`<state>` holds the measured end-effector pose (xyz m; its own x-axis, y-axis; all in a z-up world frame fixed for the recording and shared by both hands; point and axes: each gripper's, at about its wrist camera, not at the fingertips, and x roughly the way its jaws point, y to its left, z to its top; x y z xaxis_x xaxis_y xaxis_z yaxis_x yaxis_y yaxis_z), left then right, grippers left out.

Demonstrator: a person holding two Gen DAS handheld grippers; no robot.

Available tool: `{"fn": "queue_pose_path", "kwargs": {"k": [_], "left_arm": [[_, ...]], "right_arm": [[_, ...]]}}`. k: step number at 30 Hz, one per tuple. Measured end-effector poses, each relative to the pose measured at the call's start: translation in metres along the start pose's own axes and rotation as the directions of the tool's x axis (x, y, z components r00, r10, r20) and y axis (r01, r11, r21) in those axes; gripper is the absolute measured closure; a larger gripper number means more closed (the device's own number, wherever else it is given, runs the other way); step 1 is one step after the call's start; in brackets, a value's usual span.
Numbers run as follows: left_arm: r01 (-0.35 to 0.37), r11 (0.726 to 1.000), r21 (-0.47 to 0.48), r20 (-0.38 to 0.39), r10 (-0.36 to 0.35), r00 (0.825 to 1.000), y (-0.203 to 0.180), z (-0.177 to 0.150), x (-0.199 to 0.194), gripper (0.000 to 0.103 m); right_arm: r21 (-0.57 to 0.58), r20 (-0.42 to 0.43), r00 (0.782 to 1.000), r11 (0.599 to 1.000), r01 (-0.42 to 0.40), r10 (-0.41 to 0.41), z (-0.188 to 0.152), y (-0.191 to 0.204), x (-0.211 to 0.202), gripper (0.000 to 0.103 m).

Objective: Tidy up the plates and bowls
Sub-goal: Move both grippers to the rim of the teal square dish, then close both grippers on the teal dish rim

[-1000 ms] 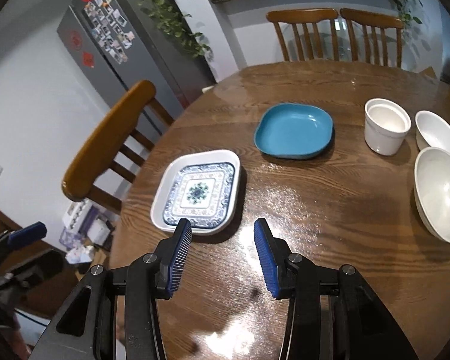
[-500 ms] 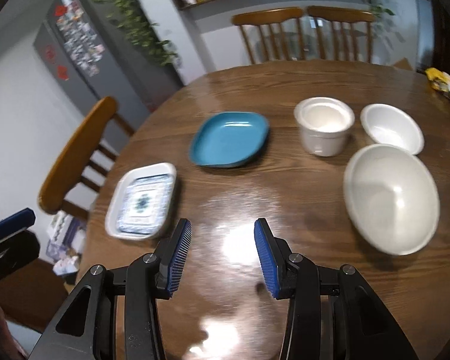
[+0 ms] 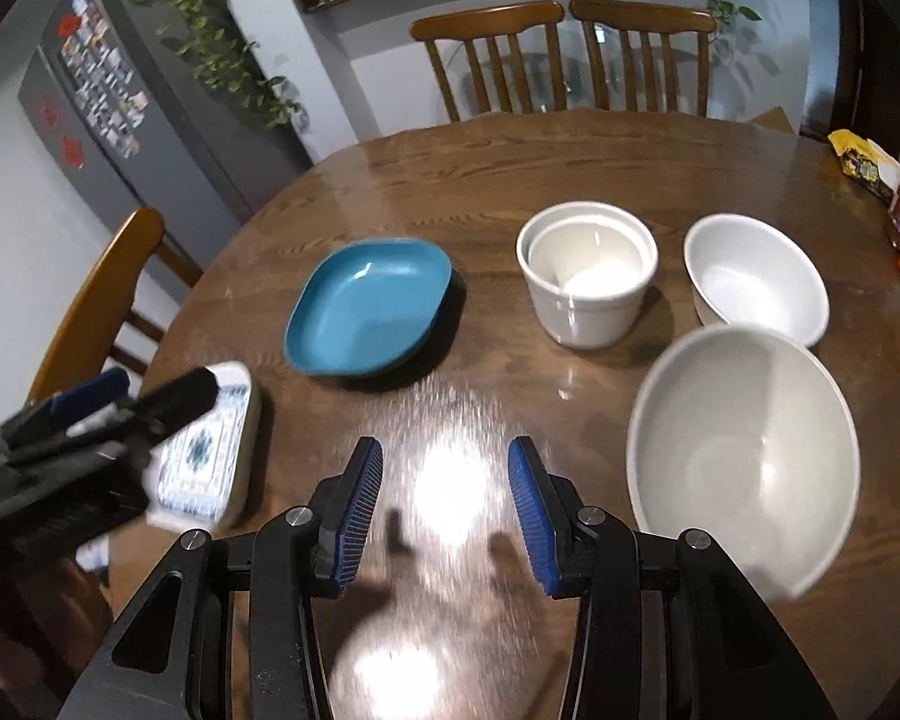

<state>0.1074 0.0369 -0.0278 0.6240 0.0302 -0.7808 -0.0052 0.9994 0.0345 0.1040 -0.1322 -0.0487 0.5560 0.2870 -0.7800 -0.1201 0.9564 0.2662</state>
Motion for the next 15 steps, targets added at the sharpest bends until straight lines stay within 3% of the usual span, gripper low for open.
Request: {"fn": "queue_pose_path", "kwargs": {"k": [6, 15], "left_arm": [[-0.049, 0.999, 0.018, -0.045, 0.05, 0.998, 0.01, 0.016, 0.052, 0.015], [-0.047, 0.999, 0.025, -0.139, 0.05, 0.989, 0.024, 0.024, 0.102, 0.031]], "right_arm": [[0.018, -0.006, 1.0, 0.999, 0.029, -0.029, 0.024, 0.008, 0.036, 0.059], [0.04, -0.047, 0.996, 0.997, 0.073, -0.071, 0.042, 0.016, 0.083, 0.059]]}}
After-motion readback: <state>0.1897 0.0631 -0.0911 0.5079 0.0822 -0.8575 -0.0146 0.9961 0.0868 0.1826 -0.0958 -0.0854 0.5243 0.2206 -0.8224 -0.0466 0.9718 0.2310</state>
